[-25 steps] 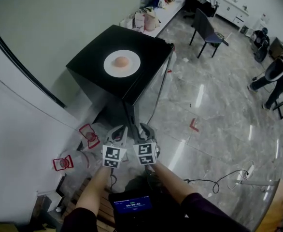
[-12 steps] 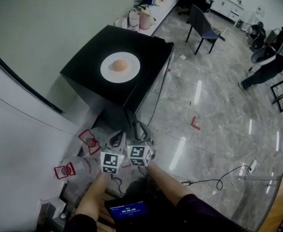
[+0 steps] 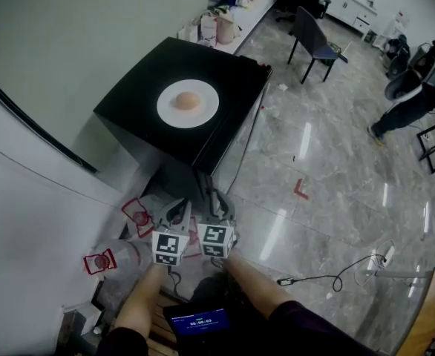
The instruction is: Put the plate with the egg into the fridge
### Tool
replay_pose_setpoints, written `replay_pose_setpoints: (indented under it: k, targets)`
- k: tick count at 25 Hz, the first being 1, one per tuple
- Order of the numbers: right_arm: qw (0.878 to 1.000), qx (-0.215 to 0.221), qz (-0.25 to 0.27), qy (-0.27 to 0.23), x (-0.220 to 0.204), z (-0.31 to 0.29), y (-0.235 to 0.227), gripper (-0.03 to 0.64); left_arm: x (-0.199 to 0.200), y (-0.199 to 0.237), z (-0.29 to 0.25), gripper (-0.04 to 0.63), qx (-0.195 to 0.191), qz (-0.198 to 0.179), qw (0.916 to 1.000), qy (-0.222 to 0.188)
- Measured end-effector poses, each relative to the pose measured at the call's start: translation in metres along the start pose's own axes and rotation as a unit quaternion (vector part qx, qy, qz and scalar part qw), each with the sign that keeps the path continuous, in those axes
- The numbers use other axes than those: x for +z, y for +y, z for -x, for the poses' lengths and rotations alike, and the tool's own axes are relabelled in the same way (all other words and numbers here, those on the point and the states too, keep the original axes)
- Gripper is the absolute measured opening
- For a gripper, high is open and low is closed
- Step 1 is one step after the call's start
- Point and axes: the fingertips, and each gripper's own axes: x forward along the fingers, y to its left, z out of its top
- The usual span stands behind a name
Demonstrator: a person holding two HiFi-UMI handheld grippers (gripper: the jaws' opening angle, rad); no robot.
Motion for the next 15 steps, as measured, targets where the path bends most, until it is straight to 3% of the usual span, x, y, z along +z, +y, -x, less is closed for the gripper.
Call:
replay_pose_setpoints:
  k: [6,9,11,15]
  targets:
    - [0.999,0.034,-0.004,-0.003,0.001,0.003,-0.002,0.081,-0.002,-0.009,-0.005,0.012,-0.016,-0.006,0.9998,0.006]
    - [1.0,0.022,-0.011,-0.009,-0.002,0.019,-0.021,0.071,0.001,-0.022,-0.01,0.012,-0.037,-0.01,0.9993,0.003]
    - [0.999,0.027,-0.012,-0.016,-0.007,0.031,-0.04,0.066,0.004,-0.031,-0.017,0.012,-0.055,-0.012,0.9984,0.0]
    - [0.997,0.079,-0.003,-0.016,-0.017,0.053,-0.076,0.065,0.02,-0.081,-0.035,0.012,-0.123,-0.037,0.9917,-0.008]
